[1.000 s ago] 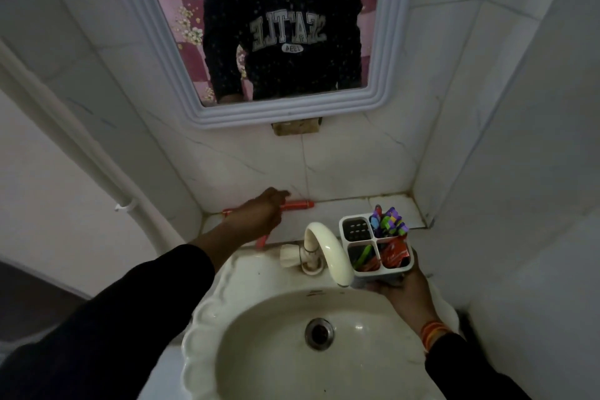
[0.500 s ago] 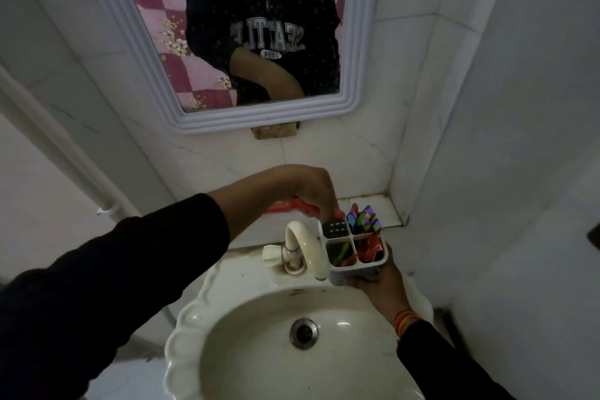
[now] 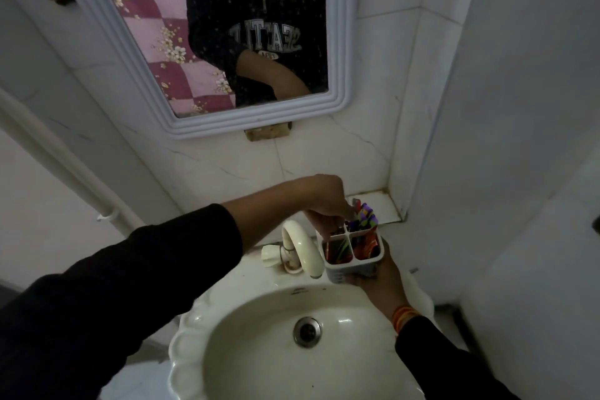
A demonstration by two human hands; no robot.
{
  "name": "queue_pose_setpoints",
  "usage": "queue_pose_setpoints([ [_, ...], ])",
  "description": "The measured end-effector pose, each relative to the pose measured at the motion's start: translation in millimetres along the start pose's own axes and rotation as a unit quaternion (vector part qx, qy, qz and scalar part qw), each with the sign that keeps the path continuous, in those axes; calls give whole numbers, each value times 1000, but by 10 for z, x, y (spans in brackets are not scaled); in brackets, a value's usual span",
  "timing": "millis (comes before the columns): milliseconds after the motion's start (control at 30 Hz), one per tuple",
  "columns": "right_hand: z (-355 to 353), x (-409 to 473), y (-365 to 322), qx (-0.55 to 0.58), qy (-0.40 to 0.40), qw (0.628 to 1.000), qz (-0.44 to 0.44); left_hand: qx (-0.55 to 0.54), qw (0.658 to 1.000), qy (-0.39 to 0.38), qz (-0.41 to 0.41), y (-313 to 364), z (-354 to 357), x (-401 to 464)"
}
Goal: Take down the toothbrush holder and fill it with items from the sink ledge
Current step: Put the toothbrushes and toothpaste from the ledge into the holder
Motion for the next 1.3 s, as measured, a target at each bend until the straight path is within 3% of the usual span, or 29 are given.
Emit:
queue_pose_setpoints([
  [100, 7, -21, -20, 10, -3, 1000, 0, -15, 998, 57, -16, -363, -207, 29],
  [267, -1, 0, 27, 17, 4, 1000, 1, 260, 963, 72, 8, -1099, -396, 39],
  [500, 46, 29, -12, 85, -43, 995, 12, 257, 963, 84, -7, -1988, -151, 459],
  [833, 71, 72, 29, 145, -51, 987, 40, 453, 878, 151, 41, -2180, 91, 707],
  [933, 76, 77, 27, 170, -56, 982, 65, 447, 871, 184, 88, -2103, 45, 641],
  [1033, 94, 72, 7, 148, -48, 986, 54, 361, 893, 218, 158, -1838, -111, 477],
  [1133, 120, 42, -61, 208, -52, 974, 78, 280, 906, 228, 222, -1451, -340, 251],
  [1300, 86, 41, -3, 194, -44, 977, 82, 220, 904, 260, 260, -768, -552, -176],
])
Point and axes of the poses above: each hand's wrist, its own x-axis towards the middle knuckle, its own z-axis out of the palm, y = z × x, the point moved 2 cm from there along x, towards the middle knuckle, and after that the axes turned 14 degrees about z, right-handed, at the moved point
